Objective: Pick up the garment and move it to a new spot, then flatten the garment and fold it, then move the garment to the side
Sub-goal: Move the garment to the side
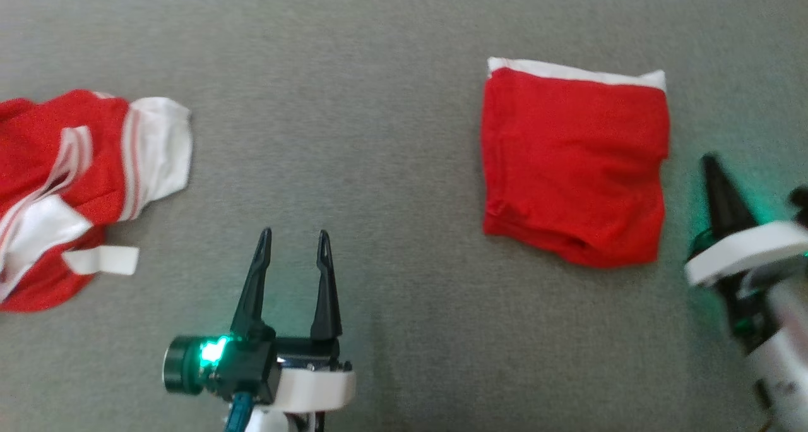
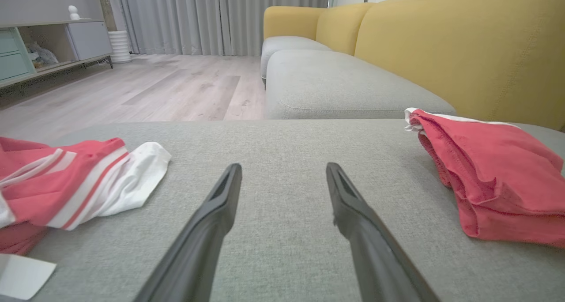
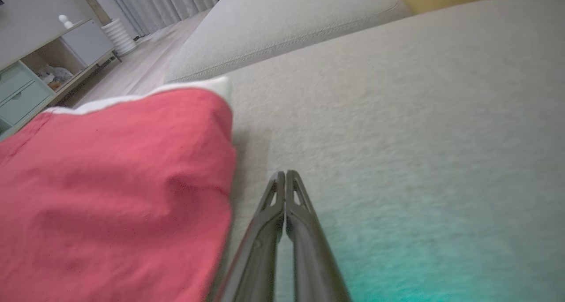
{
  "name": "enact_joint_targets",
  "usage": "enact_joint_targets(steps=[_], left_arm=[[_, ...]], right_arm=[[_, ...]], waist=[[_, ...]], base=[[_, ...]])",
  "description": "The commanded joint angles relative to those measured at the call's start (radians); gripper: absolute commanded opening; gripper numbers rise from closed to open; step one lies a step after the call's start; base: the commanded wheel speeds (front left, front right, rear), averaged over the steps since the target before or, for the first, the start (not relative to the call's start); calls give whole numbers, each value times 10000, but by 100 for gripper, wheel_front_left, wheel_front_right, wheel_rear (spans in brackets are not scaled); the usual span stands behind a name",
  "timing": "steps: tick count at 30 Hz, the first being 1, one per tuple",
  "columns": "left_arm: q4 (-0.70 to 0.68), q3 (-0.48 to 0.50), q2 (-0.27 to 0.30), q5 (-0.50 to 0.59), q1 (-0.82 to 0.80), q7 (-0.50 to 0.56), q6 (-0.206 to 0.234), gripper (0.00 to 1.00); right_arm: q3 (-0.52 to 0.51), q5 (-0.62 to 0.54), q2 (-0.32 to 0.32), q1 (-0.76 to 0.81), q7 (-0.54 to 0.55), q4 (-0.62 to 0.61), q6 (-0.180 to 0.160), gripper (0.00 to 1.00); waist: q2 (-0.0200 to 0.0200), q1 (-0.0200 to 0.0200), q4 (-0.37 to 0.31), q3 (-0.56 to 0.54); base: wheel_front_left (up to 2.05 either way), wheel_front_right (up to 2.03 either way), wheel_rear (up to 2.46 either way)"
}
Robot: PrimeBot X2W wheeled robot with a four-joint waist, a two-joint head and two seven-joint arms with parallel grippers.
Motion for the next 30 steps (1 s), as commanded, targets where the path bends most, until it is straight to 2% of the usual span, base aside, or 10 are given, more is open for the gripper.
enact_joint_targets(steps=[1,11,12,13,20,26,27,28,29,30], left_arm=[[-347,274,-10,139,-345,-51,77,100],[-131,174,-11,552,-1081,-51,-138,100],[-98,151,-11,566,-1086,-51,-144,100],[-73,135,-11,574,-1070,-51,-148,100],[-14,62,-11,509,-831,-51,-140,100],[-47,-79,-11,375,-732,-51,-44,100],[-57,-102,-11,352,-716,-51,-22,100],[-65,-114,-11,333,-700,-51,0,100],[-65,-114,-11,333,-700,-51,0,100],[-79,-119,-11,303,-673,-51,36,100]], right_arm=[[184,115,-510,-362,-139,-373,-7,0],[1154,1170,-1762,-742,-247,-1401,-7,0],[1266,1272,-1741,-688,-265,-1462,-7,14],[1383,1378,-1713,-627,-273,-1503,-7,100],[2582,1775,-1216,-265,-26,-1493,-7,100],[2895,1870,-416,-299,477,-230,-7,100],[2904,1813,-279,-346,526,-19,-7,80],[2958,1801,-141,-380,588,99,-7,42],[2958,1801,-141,-380,588,99,-7,42],[3049,1817,-2,-434,680,242,-7,0]], waist=[[0,-1,-389,376],[0,-1,-942,980],[0,-1,-916,918],[0,-1,-880,845],[0,-1,-526,377],[0,-1,-162,160],[0,-1,-116,148],[0,-1,-82,142],[0,-1,-82,142],[0,-1,-38,151]], base=[[0,0,0],[0,0,0],[0,0,0],[0,0,0],[0,0,0],[0,0,0],[0,0,0],[0,0,0],[0,0,0],[0,0,0]])
